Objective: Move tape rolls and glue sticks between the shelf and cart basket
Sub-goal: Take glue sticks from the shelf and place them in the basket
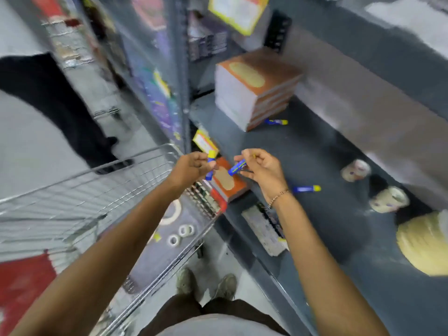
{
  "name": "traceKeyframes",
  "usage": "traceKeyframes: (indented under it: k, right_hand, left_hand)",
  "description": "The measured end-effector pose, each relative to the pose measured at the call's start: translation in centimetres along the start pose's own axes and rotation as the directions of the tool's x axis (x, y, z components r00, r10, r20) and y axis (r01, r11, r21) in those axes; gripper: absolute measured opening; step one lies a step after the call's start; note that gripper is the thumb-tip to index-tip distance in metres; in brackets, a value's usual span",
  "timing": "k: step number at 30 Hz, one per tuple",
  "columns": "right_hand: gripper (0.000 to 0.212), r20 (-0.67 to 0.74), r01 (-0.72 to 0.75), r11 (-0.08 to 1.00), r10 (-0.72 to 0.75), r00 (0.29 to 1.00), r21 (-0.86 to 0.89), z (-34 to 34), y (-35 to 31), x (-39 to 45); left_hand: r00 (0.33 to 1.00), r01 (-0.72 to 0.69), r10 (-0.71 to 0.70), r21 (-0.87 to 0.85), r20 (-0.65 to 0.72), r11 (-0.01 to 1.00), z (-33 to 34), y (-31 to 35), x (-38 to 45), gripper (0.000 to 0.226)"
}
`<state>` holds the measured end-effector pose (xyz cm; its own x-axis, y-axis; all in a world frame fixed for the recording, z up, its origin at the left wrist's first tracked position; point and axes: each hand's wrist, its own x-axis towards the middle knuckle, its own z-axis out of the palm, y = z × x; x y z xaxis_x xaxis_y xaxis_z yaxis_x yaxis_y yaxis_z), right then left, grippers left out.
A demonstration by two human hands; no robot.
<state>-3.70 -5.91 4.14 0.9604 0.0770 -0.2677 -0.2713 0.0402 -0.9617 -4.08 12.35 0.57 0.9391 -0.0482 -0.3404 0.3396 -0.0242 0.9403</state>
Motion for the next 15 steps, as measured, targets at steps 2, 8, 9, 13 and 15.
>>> traceKeyframes:
  k: [2, 8, 9, 13, 15]
  right_hand:
    - [0.016, 0.125, -0.051, 0.998, 0.055, 0.991, -0.035, 5.5, 1.9, 1.2]
    - [0.024, 0.431, -0.2, 0.871, 0.407, 0.805, -0.449, 21.6, 14.4, 1.5]
    - [0.026, 0.467, -0.143, 0.814, 0.456, 0.757, -0.563, 23.4, 17.1, 1.3]
    - [0.036, 0.492, 0.128, 0.533, 0.628, 0.603, -0.836, 27.8, 28.3, 0.6]
    - [0.043, 0.4, 0.146, 0.404, 0.666, 0.63, -0.903, 28.2, 32.1, 0.2]
  left_hand:
    - [0.982, 0.091, -0.104, -0.089, -0.159, 0.992, -5.5, -3.0, -2.1, 0.018]
    - [0.774, 0.396, -0.459, -0.232, -0.436, 0.888, -16.6, -16.6, -9.7, 0.033]
    - [0.73, 0.451, -0.49, -0.203, -0.477, 0.869, -17.4, -19.2, -10.5, 0.036]
    - [0.563, 0.683, -0.612, -0.105, -0.555, 0.723, -18.8, -27.7, -11.4, 0.015]
    - [0.553, 0.743, -0.65, -0.045, -0.521, 0.668, -18.5, -31.1, -11.2, 0.022]
